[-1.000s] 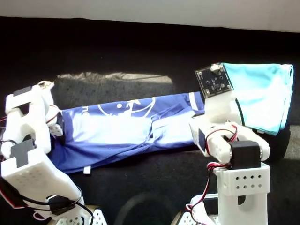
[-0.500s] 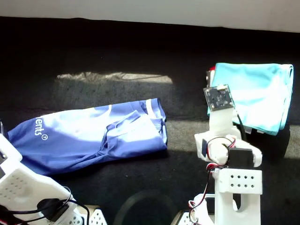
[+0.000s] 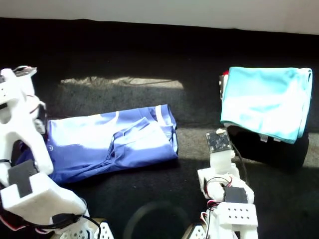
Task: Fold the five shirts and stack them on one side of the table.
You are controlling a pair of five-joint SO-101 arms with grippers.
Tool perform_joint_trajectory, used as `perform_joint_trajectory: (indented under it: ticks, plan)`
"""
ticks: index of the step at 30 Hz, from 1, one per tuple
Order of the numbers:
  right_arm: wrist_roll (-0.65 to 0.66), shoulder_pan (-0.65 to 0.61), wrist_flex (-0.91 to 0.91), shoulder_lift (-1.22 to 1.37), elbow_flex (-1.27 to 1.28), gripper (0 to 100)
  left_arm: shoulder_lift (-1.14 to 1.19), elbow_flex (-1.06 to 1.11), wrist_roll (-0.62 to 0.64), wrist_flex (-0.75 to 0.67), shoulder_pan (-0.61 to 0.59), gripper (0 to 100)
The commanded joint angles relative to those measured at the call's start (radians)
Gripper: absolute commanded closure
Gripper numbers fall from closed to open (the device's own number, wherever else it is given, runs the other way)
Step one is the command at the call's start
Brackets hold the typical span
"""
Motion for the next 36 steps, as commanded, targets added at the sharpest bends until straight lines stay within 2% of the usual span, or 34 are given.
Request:
perform_joint_trajectory:
  ticks: [1, 7, 13, 22, 29, 34, 36]
  plan:
    - [-0.008, 0.041, -0.018, -0.084, 0.084, 99.1, -0.200, 0.062, 0.072, 0.011, 0.274, 99]
    - [-0.008, 0.073, -0.008, -0.157, 0.111, 99.1, -0.245, 0.035, 0.180, 0.009, 0.622, 99]
    - [-0.009, 0.076, -0.008, -0.165, 0.116, 99.1, -0.122, -0.076, 0.261, 0.008, 0.796, 99]
    - [-0.009, 0.076, -0.008, -0.165, 0.116, 99.1, 0.166, -0.352, 0.287, 0.008, 0.906, 99]
    - [-0.009, 0.076, -0.010, -0.165, 0.116, 99.1, 0.331, -0.475, 0.288, 0.008, 0.970, 99]
    - [-0.009, 0.076, -0.010, -0.165, 0.117, 99.1, 0.430, -0.573, 0.288, 0.008, 0.986, 98]
    - [-0.009, 0.076, -0.010, -0.165, 0.117, 99.1, 0.458, -0.608, 0.288, 0.011, 0.986, 95]
